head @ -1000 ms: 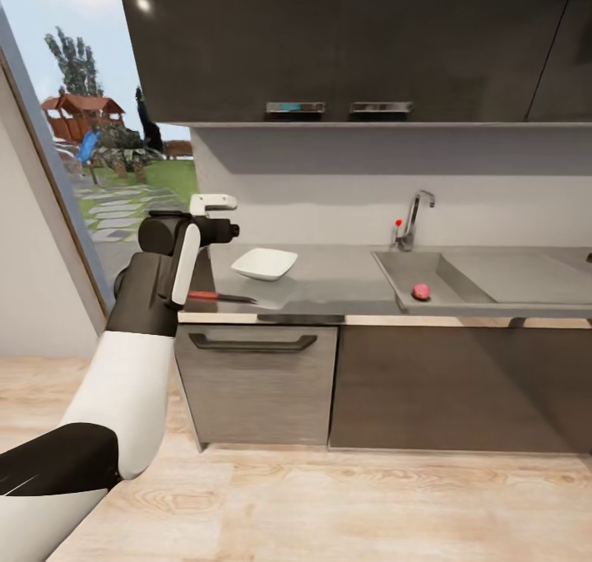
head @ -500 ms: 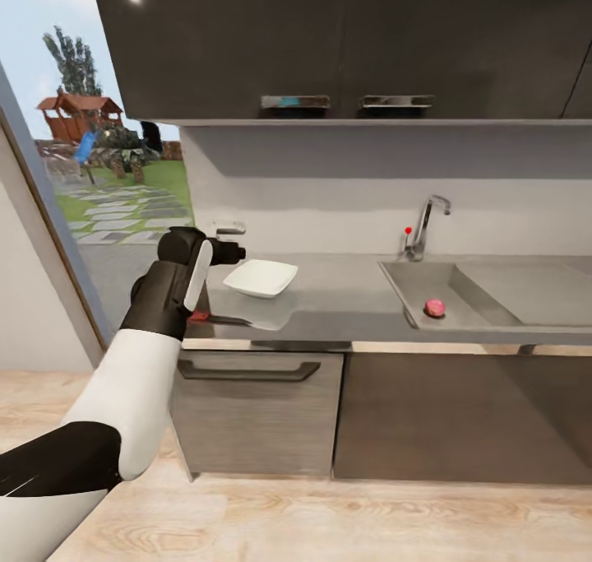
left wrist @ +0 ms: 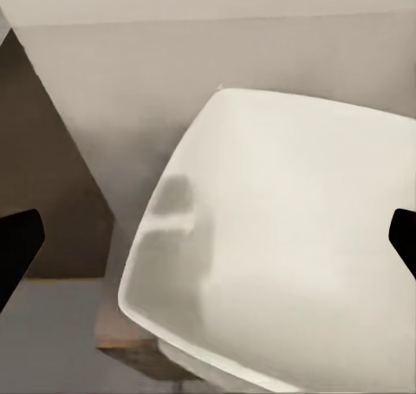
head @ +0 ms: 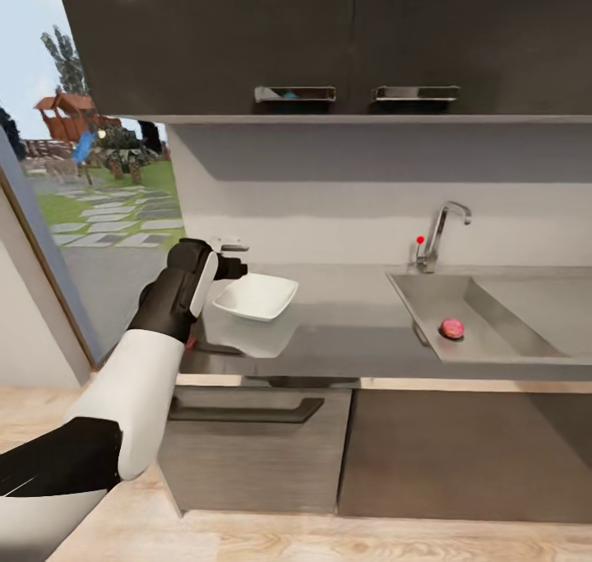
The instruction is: In the kitchen, take the Vidalia onion out of the sink, dice it on the chopping board with the paring knife, put the diced onion into the bowl on the countertop, then place both the paring knife and the chopping board into the sink.
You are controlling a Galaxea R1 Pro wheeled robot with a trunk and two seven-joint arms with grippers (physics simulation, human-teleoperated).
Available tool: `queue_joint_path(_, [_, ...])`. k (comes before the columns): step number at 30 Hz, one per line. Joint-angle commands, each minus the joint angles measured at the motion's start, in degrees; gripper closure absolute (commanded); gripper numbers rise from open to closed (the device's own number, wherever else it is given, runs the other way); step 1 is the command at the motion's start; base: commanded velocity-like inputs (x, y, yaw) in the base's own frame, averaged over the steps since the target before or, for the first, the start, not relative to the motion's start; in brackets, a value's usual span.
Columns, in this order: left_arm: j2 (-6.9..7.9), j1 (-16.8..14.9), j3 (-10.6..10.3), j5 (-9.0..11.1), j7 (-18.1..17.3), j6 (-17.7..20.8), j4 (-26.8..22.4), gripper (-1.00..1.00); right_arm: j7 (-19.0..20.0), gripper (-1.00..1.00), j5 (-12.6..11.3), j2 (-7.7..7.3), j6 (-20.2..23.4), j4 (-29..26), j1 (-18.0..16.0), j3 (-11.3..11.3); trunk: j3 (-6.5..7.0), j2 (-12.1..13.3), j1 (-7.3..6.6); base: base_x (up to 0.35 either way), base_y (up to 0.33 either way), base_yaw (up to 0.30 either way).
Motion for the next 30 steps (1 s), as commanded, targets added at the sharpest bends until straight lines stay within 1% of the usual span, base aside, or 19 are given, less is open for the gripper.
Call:
queue_joint_path(1, [0.01, -0.02, -0.07, 0.04, 0.22, 0.19, 0.49, -1.0, 0.02, -1.0, -0.06, -0.3, -0.53, 2.53, -0.04, -0.04, -0.05, -0.03, 0.03, 0.331, 0.041, 0.0])
queue_joint_path(5, [0.01, 0.0, -0.07, 0.03, 0.22, 0.16, 1.38, -1.0, 0.15, -1.0, -0.28, -1.47, -2.78, 6.48, -0.02, -0.04, -0.05, -0.03, 0.03, 0.32, 0.088, 0.0])
queue_joint_path(9, [0.04, 0.01, -0.07, 0.03, 0.22, 0.15, 1.66, -1.0, 0.38, -1.0, -0.5, -2.21, -3.93, 10.48, -0.03, -0.08, -0.05, -0.03, 0.03, 0.25, 0.175, 0.0])
queue_joint_path(10, [0.27, 0.01, -0.02, -0.03, 0.22, 0.15, 1.72, -1.0, 0.48, -1.0, -1.16, -2.38, -4.19, 13.5, -0.04, -0.11, -0.05, -0.03, 0.03, 0.099, 0.103, 0.0])
queue_joint_path(12, [0.48, 0.01, 0.0, -0.04, 0.22, 0.15, 1.78, -1.0, 0.51, -1.0, -1.88, -2.43, -4.28, 15.09, -0.04, -0.09, -0.05, -0.03, 0.03, 0.065, 0.067, 0.0])
queue_joint_path(16, [0.68, 0.07, 0.01, -0.06, 0.22, 0.15, 2.32, -1.0, 0.59, -1.0, -3.82, -2.59, -4.36, 17.28, 0.0, -0.05, -0.05, -0.03, 0.03, 0.023, 0.024, 0.0])
queue_joint_path(18, [0.71, 0.11, 0.01, -0.06, 0.22, 0.15, 2.64, -1.0, 0.64, -1.0, -4.37, -2.63, -4.37, 17.77, -0.01, -0.05, -0.05, -0.03, 0.03, 0.007, 0.007, 0.0])
queue_joint_path(23, [0.69, 0.18, -0.05, -0.1, 0.22, 0.15, 5.24, -1.0, 0.71, -1.0, -4.94, -2.68, -4.38, 18.91, -0.01, -0.04, -0.05, -0.03, 0.03, 0.002, 0.002, 0.0])
queue_joint_path(27, [0.47, 0.18, -0.07, -0.21, 0.23, 0.15, 7.57, -1.0, 0.76, -1.0, -5.91, -2.71, -4.35, 19.33, -0.01, -0.04, -0.05, -0.03, 0.03, 0.0, 0.0, 0.0])
queue_joint_path(30, [0.41, 0.19, -0.07, -0.23, 0.23, 0.15, 8.49, -1.0, 1.03, -1.0, -6.24, -2.68, -4.31, 19.72, 0.0, -0.04, -0.05, -0.03, 0.03, 0.0, 0.0, 0.0])
